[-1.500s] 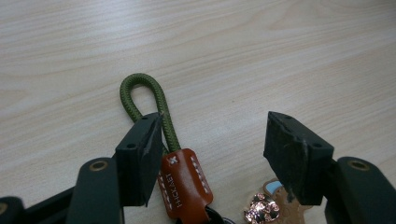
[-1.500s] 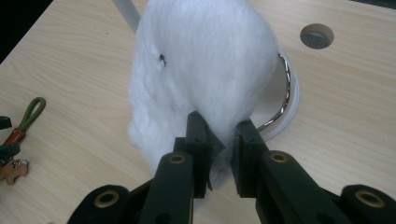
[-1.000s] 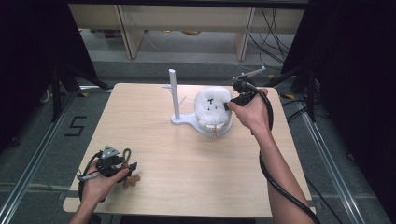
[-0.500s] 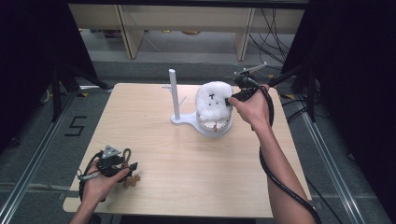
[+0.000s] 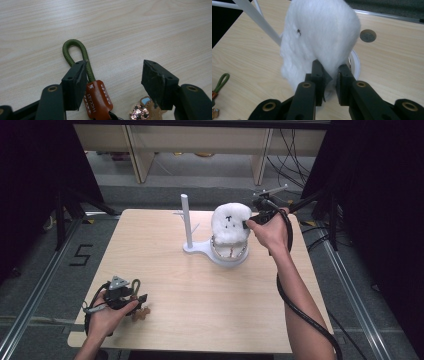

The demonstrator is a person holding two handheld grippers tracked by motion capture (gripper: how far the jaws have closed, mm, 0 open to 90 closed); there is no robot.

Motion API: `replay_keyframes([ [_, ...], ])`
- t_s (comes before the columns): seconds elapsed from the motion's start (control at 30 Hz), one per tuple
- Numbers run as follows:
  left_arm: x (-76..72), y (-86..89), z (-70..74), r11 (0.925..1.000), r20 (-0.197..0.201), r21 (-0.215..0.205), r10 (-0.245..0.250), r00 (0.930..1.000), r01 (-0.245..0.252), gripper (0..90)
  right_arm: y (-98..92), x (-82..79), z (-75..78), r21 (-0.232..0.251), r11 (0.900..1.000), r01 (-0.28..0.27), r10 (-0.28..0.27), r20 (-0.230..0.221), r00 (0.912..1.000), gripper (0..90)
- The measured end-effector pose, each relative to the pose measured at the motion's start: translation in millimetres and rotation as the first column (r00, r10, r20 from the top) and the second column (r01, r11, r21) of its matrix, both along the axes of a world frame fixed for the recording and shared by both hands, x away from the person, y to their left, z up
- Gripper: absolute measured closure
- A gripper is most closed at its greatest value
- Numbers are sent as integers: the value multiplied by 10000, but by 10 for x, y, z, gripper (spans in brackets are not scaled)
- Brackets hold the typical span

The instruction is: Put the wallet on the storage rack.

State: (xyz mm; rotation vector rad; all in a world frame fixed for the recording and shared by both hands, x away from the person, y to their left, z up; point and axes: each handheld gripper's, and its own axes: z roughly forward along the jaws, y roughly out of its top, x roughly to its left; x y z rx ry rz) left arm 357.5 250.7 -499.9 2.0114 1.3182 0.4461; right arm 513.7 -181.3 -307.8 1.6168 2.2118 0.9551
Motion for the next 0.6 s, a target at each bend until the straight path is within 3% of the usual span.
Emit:
replay_keyframes([
  [0.3,-1,7,-3,10000,-50,32,-46,10000,46,363,-36,74,-102,212,9992,327,-330,166,9993,801],
  [0.33,-4,7,2,10000,1,96,-22,10000,22,363,-42,78,-106,173,9993,327,-327,-17,9995,801],
  [0.47,-4,8,6,9999,16,100,-9,10000,8,363,-58,92,-137,116,9994,340,-341,38,9994,800],
  [0.53,-4,7,5,9999,2,104,-19,10000,19,363,-65,107,-178,321,9992,246,-249,97,9996,801],
  [0.6,-1,5,-5,10000,-12,41,-33,10000,33,363,-66,108,-177,176,9994,303,-304,6,9995,800],
])
